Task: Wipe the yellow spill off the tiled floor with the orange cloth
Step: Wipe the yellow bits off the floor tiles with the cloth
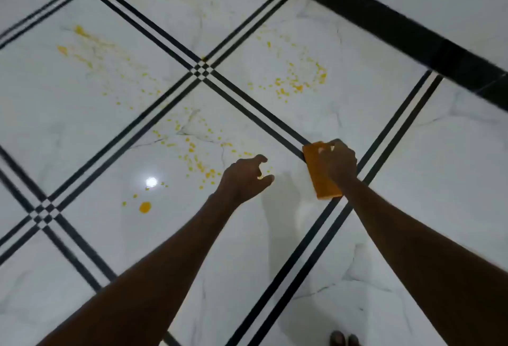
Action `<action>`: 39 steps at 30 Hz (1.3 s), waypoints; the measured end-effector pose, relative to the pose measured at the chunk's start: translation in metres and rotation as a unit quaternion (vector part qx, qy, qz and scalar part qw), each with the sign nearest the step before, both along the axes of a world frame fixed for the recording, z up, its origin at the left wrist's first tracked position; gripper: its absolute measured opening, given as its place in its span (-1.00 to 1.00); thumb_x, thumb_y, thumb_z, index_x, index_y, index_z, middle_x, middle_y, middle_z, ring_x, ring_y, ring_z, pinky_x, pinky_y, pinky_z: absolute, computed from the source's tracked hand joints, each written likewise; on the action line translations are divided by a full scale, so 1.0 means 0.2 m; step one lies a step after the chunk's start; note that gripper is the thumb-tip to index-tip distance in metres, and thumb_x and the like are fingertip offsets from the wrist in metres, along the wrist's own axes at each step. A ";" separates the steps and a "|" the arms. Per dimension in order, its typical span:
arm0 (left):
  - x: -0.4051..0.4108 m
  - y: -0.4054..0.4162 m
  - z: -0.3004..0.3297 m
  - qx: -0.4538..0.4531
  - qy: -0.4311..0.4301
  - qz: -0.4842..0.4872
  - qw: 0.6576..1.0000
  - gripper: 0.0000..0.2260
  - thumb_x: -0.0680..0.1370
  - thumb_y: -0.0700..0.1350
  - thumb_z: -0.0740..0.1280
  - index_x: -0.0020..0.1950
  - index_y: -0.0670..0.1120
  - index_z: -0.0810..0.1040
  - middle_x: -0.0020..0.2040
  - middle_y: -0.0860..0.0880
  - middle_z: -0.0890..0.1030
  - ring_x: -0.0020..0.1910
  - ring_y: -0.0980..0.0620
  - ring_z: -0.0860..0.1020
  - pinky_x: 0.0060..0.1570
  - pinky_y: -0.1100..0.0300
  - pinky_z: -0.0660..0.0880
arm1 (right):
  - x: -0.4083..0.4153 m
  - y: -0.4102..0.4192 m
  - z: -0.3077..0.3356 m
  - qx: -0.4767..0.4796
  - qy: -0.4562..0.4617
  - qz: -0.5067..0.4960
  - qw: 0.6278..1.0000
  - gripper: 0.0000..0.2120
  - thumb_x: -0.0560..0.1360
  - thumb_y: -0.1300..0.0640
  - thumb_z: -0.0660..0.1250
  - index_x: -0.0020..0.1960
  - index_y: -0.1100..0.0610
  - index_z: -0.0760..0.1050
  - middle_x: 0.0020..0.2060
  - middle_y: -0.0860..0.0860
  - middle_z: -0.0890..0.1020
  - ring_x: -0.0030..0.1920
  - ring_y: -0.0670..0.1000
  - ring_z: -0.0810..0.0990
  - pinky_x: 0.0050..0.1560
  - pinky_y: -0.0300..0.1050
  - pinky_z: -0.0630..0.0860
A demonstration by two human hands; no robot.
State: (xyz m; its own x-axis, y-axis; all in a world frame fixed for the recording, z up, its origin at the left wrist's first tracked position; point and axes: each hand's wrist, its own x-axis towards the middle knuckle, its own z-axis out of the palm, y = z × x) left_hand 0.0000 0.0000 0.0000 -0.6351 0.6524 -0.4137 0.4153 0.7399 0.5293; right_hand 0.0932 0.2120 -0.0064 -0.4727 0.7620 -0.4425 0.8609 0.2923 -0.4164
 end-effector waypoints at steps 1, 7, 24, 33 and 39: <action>-0.01 0.03 -0.05 -0.001 0.010 -0.021 1.000 -0.55 0.56 0.15 0.36 0.41 0.05 0.46 0.06 0.06 0.69 0.17 -0.01 0.60 0.14 0.07 0.48 | 0.01 0.01 -0.05 0.023 0.008 -0.009 1.000 -0.63 0.62 0.05 0.25 0.34 0.25 0.47 0.22 0.24 0.60 0.26 0.27 0.57 0.25 0.13 0.50; -0.15 0.23 -0.29 -0.007 0.081 -0.130 0.988 -0.61 0.58 0.12 0.35 0.38 0.05 0.50 0.09 0.05 0.66 0.16 0.01 0.56 0.02 0.14 0.42 | 0.00 0.06 -0.23 0.063 0.095 -0.048 0.992 -0.73 0.52 0.08 0.40 0.09 0.27 0.56 -0.05 0.11 0.57 -0.02 0.11 0.56 -0.10 -0.14 0.39; -0.27 0.64 -0.18 0.183 0.023 -0.208 0.960 -0.82 0.38 -0.11 0.58 -0.06 -0.08 0.70 -0.09 0.05 0.68 0.01 0.07 0.60 0.07 0.07 0.52 | 0.14 0.08 0.10 0.017 0.218 -0.001 0.976 -0.92 0.50 0.17 0.50 -0.04 0.04 0.63 -0.09 0.02 0.69 -0.02 0.05 0.63 0.00 -0.13 0.47; -0.40 0.60 0.15 0.273 0.001 -0.182 0.945 -0.80 0.44 -0.24 0.46 0.02 -0.02 0.69 -0.16 -0.01 0.69 -0.15 0.11 0.61 -0.11 0.34 0.50 | 0.12 0.09 0.34 0.046 0.319 0.022 0.947 -0.91 0.50 0.25 0.48 -0.03 0.11 0.62 -0.19 -0.02 0.69 -0.16 -0.05 0.66 -0.08 -0.24 0.56; -0.51 0.44 -0.22 0.075 0.065 -0.160 0.982 -0.64 0.46 -0.06 0.30 0.23 -0.01 0.65 0.14 -0.03 0.65 0.17 -0.04 0.60 0.17 0.05 0.52 | 0.26 -0.23 -0.16 0.038 0.164 0.079 0.983 -0.90 0.57 0.17 0.36 -0.06 -0.01 0.58 -0.29 -0.08 0.61 -0.30 -0.10 0.54 -0.26 -0.16 0.46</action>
State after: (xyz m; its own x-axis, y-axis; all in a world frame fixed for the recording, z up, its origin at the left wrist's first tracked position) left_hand -0.1012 0.0890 -0.0438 -0.4282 0.8750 -0.2257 0.6856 0.4773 0.5497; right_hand 0.1458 0.1657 -0.0385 -0.6957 0.6925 -0.1909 0.6249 0.4524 -0.6362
